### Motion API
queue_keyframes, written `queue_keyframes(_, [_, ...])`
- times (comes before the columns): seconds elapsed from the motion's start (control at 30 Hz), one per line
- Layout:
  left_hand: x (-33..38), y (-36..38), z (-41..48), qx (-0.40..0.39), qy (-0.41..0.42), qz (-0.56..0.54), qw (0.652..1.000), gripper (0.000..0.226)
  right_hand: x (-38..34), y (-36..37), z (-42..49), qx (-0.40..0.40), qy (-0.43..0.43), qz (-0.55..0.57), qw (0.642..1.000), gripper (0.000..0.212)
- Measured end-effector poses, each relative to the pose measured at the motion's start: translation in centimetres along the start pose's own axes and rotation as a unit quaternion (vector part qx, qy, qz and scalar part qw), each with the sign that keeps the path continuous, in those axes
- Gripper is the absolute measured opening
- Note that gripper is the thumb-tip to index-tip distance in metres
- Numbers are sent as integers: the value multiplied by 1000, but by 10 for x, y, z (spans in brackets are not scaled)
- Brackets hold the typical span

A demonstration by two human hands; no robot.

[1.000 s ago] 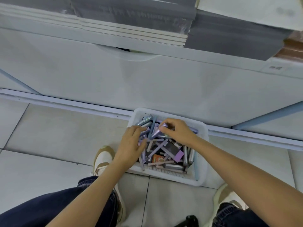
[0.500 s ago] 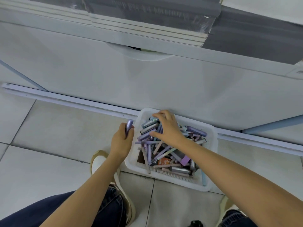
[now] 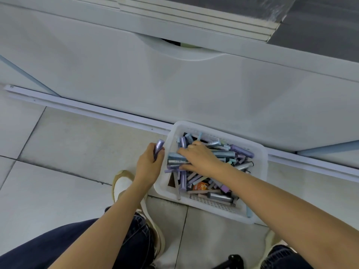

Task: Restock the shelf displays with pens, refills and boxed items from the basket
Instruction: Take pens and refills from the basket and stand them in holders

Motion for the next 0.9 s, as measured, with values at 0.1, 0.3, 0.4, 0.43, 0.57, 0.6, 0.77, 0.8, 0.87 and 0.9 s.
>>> queue_keyframes(0.1, [1, -1, 0, 1, 4, 12, 1000, 7, -6, 14, -8, -50, 11, 127, 991, 29])
queue_keyframes(0.3, [10, -2, 0, 6, -20, -34, 999, 14, 26, -15, -17, 3, 120, 324, 938, 17])
queue_keyframes(0.4, [29, 12, -7, -21, -48, -178, 983, 16, 30, -41, -27, 66, 155, 487, 857, 24])
queue_keyframes(0.43, [40, 19, -10, -42, -51, -237, 969, 22, 26, -48, -29, 78, 158, 521, 835, 27])
queue_keyframes(0.57, [86, 37, -20, -90, -57, -431, 896, 33, -2, -70, -34, 87, 139, 594, 788, 39])
queue_keyframes(0.6, [93, 36, -21, -76, -64, -452, 886, 31, -5, -77, -36, 91, 139, 603, 781, 40])
queue_keyframes(0.77, [125, 17, -33, -4, -67, -475, 877, 27, -20, -120, -55, 98, 93, 575, 807, 27])
queue_keyframes(0.8, [131, 14, -37, 8, -69, -477, 876, 29, -23, -129, -59, 102, 87, 559, 818, 25])
queue_keyframes(0.87, [139, 7, -43, 29, -74, -486, 871, 30, -28, -147, -67, 97, 77, 546, 828, 23])
queue_keyframes(0.9, [143, 1, -45, 41, -75, -485, 870, 31, -33, -156, -72, 84, 71, 553, 826, 24])
Point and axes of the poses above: each hand's wrist, its own z-axis towards the middle knuckle, its own y-axis out of the palm, x = y × z, the point moved 10 cm from there along z, towards the middle knuckle, and after that the axes turned 1 degree about y, right-handed, at the moved point
